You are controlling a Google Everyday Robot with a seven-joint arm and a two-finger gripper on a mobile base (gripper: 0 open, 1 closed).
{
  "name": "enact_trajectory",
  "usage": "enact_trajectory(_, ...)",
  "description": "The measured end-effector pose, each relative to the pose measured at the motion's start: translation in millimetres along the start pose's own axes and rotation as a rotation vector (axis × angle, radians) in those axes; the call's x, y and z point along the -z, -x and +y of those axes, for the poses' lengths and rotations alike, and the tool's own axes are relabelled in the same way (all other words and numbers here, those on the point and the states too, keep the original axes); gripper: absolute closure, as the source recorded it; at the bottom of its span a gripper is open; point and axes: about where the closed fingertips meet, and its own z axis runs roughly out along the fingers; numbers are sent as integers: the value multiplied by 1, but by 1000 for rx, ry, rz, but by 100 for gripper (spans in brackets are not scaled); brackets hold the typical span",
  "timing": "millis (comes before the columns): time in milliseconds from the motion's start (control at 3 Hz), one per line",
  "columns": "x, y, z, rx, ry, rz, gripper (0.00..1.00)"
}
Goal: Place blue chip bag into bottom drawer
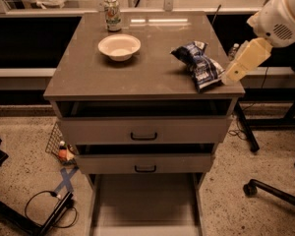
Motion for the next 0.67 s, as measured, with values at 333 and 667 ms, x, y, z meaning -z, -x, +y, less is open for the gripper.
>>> enact_trajectory(333,-27,4,-19,-36,-2,24,0)
enact_trajectory(667,-70,3,-47,-100,5,37,0)
